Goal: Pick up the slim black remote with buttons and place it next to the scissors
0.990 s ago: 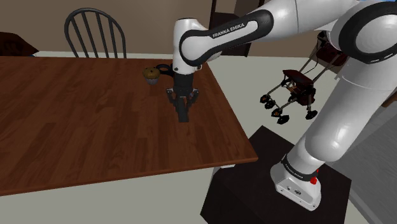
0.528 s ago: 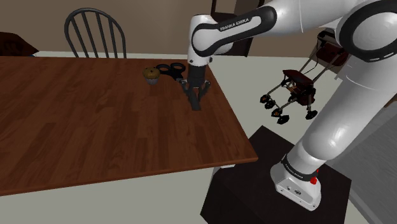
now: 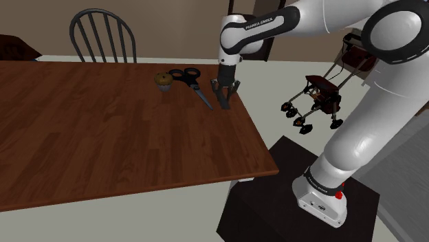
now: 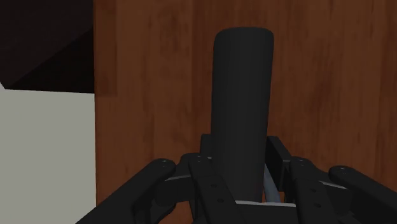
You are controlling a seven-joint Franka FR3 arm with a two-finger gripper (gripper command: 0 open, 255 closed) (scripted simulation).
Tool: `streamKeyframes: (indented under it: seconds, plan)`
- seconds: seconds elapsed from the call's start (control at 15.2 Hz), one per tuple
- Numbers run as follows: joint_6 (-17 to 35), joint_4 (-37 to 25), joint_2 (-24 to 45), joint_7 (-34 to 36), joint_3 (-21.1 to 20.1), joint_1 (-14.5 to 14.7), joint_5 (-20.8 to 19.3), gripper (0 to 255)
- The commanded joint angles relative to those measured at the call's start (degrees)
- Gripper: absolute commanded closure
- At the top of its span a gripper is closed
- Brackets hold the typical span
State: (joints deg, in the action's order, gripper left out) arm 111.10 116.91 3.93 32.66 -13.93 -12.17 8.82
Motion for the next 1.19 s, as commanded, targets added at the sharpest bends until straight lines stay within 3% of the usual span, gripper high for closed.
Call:
streamKeyframes:
  seconds: [0.0, 0.33, 1.12]
  plan:
    - [-0.96, -0.64, 0.1, -2.94, 1.51, -1.67, -0.54, 255]
    - [-2.63, -3.68, 2.3, -8.7, 4.6, -5.1, -2.01, 255]
    - [5.88, 0.75, 6.43, -9.25, 4.6, -4.87, -2.27, 255]
